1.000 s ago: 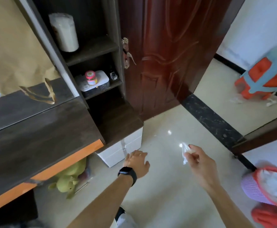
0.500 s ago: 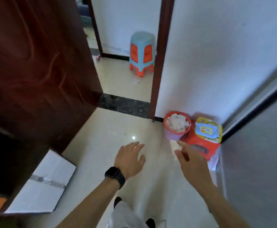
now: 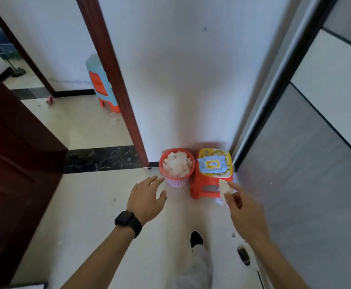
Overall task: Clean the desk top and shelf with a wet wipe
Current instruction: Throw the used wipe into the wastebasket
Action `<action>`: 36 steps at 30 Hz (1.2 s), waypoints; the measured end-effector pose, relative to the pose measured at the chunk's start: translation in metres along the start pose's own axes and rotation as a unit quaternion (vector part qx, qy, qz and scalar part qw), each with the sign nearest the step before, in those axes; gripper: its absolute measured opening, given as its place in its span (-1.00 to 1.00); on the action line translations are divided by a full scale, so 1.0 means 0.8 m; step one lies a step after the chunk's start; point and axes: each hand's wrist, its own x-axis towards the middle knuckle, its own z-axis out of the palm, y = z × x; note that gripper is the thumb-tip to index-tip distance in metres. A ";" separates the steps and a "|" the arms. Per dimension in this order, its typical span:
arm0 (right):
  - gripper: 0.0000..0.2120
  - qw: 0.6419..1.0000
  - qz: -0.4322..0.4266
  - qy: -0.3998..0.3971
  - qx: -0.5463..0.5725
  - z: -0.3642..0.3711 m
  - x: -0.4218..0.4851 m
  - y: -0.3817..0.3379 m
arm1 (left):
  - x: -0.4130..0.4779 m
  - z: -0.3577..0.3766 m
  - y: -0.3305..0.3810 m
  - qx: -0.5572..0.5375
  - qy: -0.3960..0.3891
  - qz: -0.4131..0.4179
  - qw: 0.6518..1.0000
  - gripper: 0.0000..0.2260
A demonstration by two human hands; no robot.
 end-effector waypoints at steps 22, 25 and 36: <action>-0.74 0.998 -0.031 -0.023 0.041 0.018 0.426 -0.053 | 0.480 -0.072 0.078 0.127 0.232 0.000 0.964 -0.30; -0.79 0.995 -0.056 0.002 0.087 0.061 0.470 -0.058 | 0.550 -0.130 0.079 0.160 0.275 0.006 0.948 -0.29; -0.64 0.820 -0.053 -0.491 -0.290 0.223 0.650 0.056 | 0.740 -0.153 0.035 0.212 0.219 -0.020 0.952 -0.34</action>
